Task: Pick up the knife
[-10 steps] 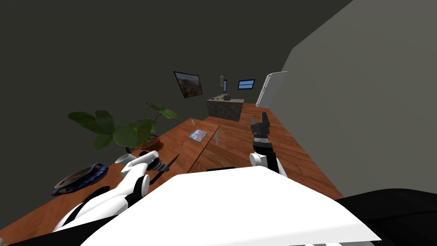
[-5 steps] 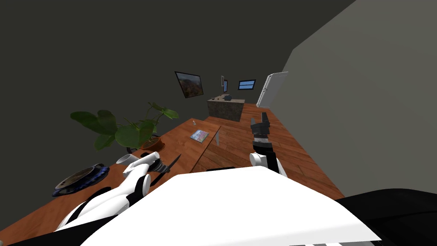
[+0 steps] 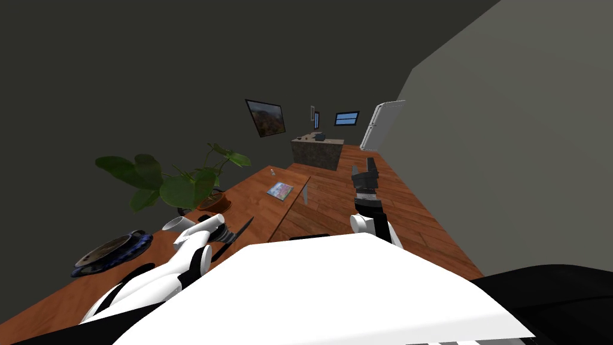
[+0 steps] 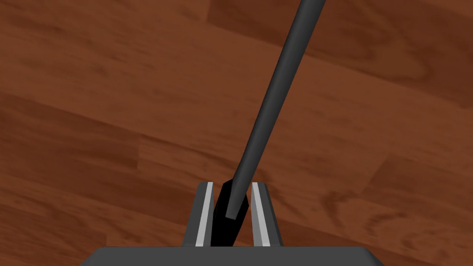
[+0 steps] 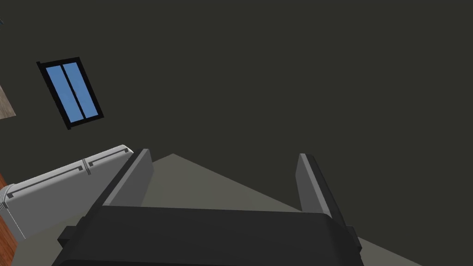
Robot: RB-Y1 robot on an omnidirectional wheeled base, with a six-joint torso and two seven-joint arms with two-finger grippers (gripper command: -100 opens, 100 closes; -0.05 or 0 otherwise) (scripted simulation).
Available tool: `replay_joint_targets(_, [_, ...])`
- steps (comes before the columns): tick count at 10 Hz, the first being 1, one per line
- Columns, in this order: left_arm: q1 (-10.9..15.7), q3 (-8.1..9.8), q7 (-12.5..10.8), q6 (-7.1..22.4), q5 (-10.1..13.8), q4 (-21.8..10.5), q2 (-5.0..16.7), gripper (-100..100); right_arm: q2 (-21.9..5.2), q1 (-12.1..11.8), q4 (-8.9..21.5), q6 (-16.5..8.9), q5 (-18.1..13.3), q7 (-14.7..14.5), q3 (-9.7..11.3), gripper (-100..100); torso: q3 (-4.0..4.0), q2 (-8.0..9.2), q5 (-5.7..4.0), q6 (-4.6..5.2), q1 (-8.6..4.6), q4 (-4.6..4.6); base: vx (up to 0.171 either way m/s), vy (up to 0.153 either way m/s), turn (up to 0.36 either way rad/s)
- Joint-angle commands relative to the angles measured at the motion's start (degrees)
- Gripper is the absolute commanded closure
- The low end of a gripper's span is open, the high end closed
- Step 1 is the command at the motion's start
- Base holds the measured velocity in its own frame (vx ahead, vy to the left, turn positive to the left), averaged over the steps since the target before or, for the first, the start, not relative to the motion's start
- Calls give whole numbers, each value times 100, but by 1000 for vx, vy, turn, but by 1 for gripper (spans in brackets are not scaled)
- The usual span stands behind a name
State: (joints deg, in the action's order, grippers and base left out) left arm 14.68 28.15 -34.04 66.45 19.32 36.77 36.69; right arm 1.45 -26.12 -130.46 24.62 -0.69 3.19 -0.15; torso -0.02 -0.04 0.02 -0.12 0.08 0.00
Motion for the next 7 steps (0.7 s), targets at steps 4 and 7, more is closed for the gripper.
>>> replay_joint_targets(4, [53, 15, -35, 169, 11, 70, 88, 100, 0, 0, 0, 0, 0, 0, 0, 0, 0, 0, 0, 0, 1, 0, -8, -6, -13])
replay_joint_targets(7, [-9, 25, -64, 235, 16, 210, 65, 0, 0, 0, 0, 0, 0, 0, 0, 0, 7, 12, -2, 0, -8, 3, -24, -15, -18])
